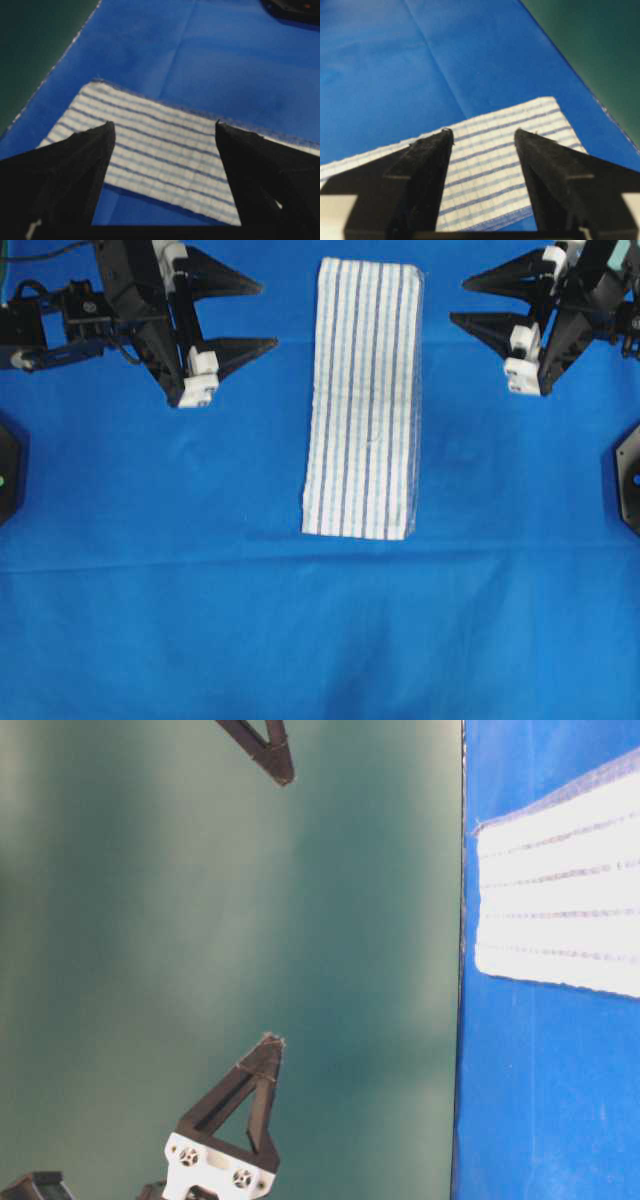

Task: Fold the blue towel.
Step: 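Release the strip and open both grippers away from the towel, then move both grippers to the far end corners of the vertical strip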

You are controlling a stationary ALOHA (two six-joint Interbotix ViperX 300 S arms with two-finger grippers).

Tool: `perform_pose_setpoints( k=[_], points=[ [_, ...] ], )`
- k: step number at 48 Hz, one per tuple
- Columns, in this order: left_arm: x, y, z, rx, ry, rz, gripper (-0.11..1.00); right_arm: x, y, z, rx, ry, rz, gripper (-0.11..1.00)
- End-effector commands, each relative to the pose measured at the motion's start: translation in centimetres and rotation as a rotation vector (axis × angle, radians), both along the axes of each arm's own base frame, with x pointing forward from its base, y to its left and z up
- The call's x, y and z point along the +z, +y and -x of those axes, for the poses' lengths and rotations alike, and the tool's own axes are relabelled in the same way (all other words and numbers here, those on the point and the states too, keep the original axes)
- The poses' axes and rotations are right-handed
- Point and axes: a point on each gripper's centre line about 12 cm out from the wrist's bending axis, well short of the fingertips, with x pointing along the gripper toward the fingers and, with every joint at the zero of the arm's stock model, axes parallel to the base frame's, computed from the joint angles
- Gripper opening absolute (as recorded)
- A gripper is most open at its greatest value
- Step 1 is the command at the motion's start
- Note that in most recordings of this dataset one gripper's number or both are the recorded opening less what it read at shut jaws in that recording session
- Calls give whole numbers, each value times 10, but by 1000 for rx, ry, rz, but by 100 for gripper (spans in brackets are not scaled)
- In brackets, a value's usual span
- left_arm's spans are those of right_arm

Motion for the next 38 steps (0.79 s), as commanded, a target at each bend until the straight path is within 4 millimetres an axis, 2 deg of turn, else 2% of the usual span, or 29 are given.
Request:
perform_pose_setpoints(
  k=[1, 7, 13, 20, 28, 38],
  points=[
    [7, 3, -5, 4, -24, -6, 76, 5, -4, -2, -12, -10, 1, 59],
    [4, 13, -13, 24, -18, -4, 76, -1, -18, -3, -57, 17, -12, 62],
    [-5, 38, -23, 80, 2, 5, 78, -10, -42, -7, -120, 52, -38, 62],
    [-31, 73, -37, 152, 53, 38, 82, -29, -68, -18, -176, 113, -82, 64],
    [-63, 108, -55, 216, 95, 86, 89, -61, -99, -29, -233, 197, -140, 68],
    [-97, 145, -73, 272, 132, 114, 90, -98, -131, -36, -291, 261, -203, 68]
  ],
)
